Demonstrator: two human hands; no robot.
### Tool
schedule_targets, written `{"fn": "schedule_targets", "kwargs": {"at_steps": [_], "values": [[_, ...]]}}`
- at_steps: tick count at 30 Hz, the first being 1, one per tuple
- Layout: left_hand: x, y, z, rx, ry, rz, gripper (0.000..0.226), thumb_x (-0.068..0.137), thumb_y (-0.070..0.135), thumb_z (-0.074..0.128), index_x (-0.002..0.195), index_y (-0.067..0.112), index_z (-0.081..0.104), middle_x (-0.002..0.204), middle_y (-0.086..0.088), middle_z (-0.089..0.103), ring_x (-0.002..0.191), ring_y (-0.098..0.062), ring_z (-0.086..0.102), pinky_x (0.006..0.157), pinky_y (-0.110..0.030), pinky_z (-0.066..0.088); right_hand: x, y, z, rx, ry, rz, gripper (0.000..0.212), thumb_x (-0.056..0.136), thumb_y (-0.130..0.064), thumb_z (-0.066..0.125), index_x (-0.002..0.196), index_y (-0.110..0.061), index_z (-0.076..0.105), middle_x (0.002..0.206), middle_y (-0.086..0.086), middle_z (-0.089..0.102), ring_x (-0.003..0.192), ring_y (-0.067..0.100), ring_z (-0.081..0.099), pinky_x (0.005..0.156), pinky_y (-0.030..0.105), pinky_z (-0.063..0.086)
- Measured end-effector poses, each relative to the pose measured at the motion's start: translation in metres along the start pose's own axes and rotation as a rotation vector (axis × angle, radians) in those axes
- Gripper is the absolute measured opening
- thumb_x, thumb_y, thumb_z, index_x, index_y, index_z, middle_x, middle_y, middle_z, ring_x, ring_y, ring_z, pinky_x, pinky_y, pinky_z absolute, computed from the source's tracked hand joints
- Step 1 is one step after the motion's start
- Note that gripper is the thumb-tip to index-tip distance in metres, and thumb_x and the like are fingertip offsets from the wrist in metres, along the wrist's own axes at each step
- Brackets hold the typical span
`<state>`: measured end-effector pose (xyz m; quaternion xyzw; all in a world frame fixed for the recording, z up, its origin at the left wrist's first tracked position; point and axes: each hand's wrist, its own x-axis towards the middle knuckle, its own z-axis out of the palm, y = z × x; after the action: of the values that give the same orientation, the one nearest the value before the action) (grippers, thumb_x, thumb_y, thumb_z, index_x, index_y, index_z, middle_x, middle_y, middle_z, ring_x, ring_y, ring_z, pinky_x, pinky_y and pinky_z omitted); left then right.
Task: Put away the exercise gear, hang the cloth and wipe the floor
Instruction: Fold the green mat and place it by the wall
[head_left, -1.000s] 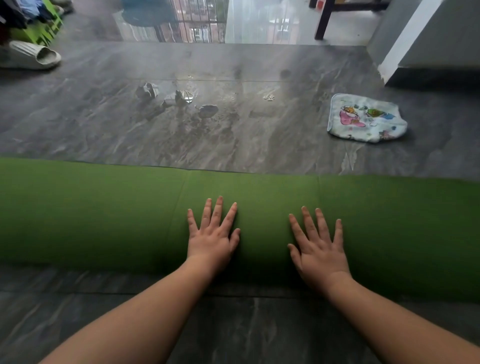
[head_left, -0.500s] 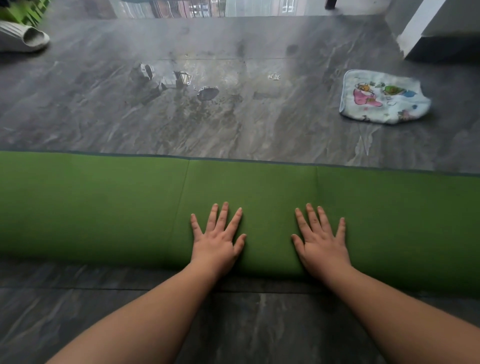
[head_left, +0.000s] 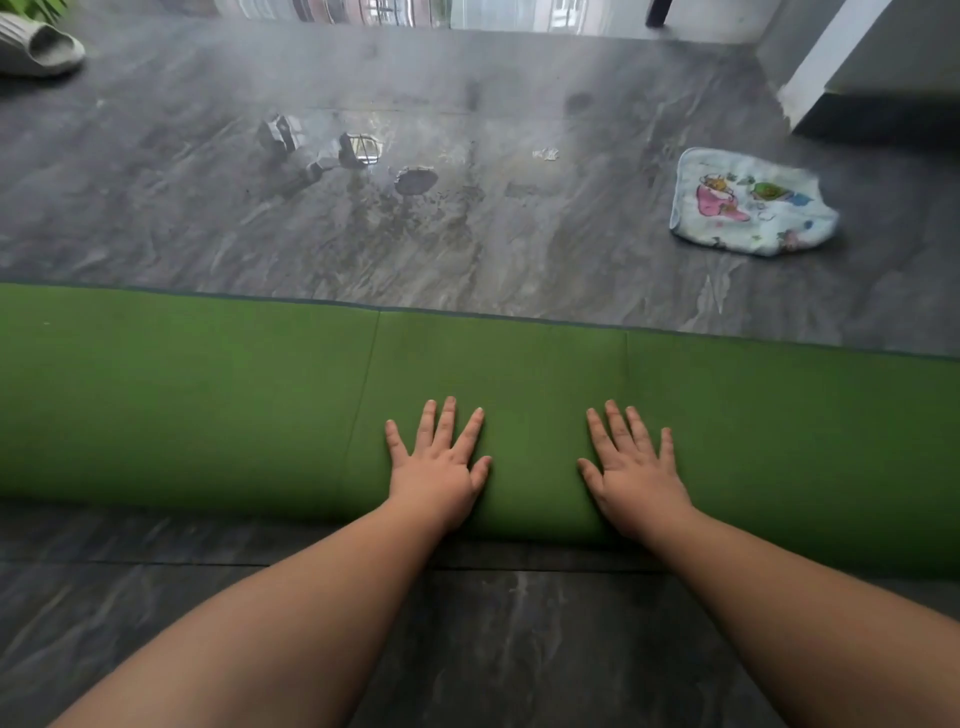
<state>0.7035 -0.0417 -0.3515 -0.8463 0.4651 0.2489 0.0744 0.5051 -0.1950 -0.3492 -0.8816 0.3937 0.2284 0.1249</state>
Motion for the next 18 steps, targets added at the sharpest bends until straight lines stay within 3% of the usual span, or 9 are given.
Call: {"fn": "schedule_targets", "kwargs": {"at_steps": [5,10,15,18], "values": [[-0.02,0.014,-0.056,-0.011,0.073,0.135,0.063,0.098,0.053,0.013,0.144,0.038,-0.028,0.156,-0.001,-0.03,0.142,-0.025,-0.03,0.112,-0.063,-0.01,-0.053,-0.014,-0.057,-0.019,0.02,0.013,0.066,0.099,-0.053,0.016,0.15,-0.03,-0.021,0.158,-0.007,-0.027,0.145,0.016,-0.026,0.117,0.052,-0.013],[-0.047,0.044,-0.096,-0.06,0.113,0.173,0.064,0.098,0.051,0.016,0.146,0.036,-0.025,0.158,-0.001,-0.026,0.145,-0.025,-0.025,0.113,-0.062,-0.008,-0.105,-0.009,-0.091,0.005,0.051,0.051,0.067,0.1,-0.05,0.019,0.151,-0.03,-0.019,0.155,-0.01,-0.029,0.146,0.015,-0.023,0.118,0.051,-0.011],[-0.035,0.074,-0.087,0.0,0.151,0.198,0.066,0.098,0.052,0.017,0.145,0.036,-0.026,0.158,-0.003,-0.025,0.145,-0.026,-0.024,0.115,-0.06,-0.008,-0.102,0.039,-0.081,-0.007,0.074,0.02,0.067,0.1,-0.049,0.019,0.145,-0.028,-0.027,0.154,-0.008,-0.031,0.145,0.016,-0.025,0.118,0.051,-0.011],[-0.019,0.11,-0.071,0.032,0.164,0.218,0.069,0.097,0.054,0.018,0.141,0.036,-0.033,0.156,-0.003,-0.029,0.143,-0.026,-0.027,0.115,-0.058,-0.007,-0.088,0.092,-0.071,-0.053,0.116,-0.054,0.065,0.095,-0.054,0.009,0.141,-0.03,-0.032,0.153,-0.007,-0.032,0.144,0.015,-0.027,0.117,0.05,-0.014]]}}
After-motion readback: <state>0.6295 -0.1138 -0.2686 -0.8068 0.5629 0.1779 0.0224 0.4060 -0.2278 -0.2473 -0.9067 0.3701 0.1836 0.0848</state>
